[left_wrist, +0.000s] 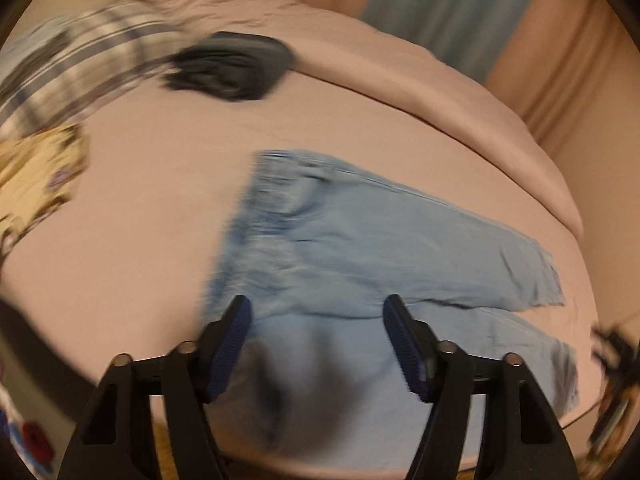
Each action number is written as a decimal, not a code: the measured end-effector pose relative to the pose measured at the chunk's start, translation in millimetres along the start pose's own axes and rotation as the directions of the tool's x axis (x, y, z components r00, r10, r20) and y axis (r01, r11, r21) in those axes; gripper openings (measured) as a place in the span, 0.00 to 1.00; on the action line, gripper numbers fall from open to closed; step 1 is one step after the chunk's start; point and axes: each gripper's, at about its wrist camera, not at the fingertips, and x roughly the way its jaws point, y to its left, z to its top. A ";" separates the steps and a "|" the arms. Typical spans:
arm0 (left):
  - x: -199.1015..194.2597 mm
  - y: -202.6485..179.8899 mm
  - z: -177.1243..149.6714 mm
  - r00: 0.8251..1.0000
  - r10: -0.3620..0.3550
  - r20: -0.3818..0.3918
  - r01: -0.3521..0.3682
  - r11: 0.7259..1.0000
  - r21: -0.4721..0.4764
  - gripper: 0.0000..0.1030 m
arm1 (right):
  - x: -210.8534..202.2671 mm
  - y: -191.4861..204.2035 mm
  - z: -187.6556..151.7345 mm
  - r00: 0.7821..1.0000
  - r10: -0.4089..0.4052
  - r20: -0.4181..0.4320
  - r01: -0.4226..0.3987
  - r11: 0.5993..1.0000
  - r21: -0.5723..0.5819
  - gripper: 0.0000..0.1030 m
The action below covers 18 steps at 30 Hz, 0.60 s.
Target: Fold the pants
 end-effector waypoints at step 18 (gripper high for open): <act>79.8 -18.7 -27.7 0.977 -0.073 -0.201 0.059 0.995 -0.074 0.38 | 198.9 236.0 58.4 0.966 -0.104 -0.238 0.108 0.994 0.003 0.65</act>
